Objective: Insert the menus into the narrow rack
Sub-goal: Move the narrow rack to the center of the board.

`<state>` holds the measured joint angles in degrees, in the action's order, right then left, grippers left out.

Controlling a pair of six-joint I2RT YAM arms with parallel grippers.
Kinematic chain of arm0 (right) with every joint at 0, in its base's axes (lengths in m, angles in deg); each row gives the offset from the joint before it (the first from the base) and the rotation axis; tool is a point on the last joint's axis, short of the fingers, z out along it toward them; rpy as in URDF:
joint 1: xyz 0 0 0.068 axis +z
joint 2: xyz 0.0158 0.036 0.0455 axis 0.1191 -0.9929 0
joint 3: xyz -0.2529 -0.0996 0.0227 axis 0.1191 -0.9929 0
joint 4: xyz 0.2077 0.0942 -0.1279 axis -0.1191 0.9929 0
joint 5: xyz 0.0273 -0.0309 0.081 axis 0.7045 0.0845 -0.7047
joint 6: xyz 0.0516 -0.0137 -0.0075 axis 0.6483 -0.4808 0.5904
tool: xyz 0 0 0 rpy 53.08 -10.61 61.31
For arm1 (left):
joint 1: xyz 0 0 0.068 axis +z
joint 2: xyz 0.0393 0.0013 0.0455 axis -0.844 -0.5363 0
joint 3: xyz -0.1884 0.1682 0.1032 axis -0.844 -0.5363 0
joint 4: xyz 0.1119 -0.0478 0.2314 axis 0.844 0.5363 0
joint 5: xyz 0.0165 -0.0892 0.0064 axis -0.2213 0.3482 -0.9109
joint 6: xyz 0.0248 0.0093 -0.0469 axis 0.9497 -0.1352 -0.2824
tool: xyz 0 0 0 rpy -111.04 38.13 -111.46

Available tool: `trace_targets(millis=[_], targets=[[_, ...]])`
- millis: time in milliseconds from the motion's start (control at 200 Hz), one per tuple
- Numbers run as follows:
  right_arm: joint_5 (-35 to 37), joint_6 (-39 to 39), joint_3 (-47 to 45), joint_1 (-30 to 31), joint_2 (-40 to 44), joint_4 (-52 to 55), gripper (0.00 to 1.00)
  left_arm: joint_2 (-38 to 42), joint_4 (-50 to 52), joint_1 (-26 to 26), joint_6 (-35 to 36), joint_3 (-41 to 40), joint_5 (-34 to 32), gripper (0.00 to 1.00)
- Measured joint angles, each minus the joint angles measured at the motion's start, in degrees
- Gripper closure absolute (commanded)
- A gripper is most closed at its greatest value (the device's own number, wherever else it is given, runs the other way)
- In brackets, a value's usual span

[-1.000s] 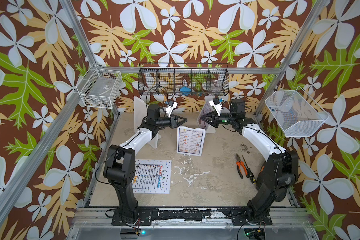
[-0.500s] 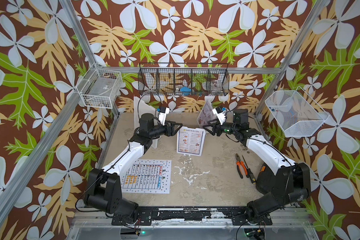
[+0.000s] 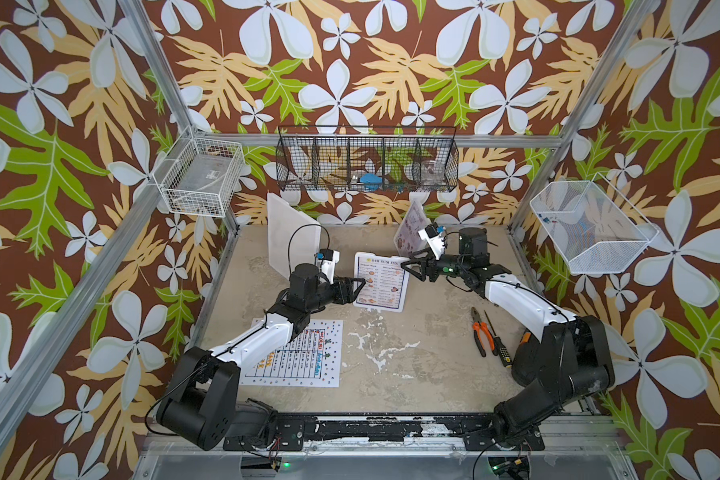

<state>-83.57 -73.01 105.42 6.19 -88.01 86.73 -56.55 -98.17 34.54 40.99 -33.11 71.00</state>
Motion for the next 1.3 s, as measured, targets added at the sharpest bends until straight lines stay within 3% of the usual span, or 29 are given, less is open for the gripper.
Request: trace_targets(millis=[540,881,1296], targets=[[0.37,-1.44,-0.15,1.36,0.33,3.04,0.52,-10.67,-3.67,-1.09,-1.2,1.88,0.26,0.61],[2.32,-1.03,-2.75,2.47,2.91,4.44,0.58,-15.5,-4.5,-1.11,-1.62,4.79,0.26,0.61],[6.34,3.63,-5.66,3.04,4.96,3.45,0.65,-15.56,-4.48,-1.18,-2.21,4.94,0.31,0.61]])
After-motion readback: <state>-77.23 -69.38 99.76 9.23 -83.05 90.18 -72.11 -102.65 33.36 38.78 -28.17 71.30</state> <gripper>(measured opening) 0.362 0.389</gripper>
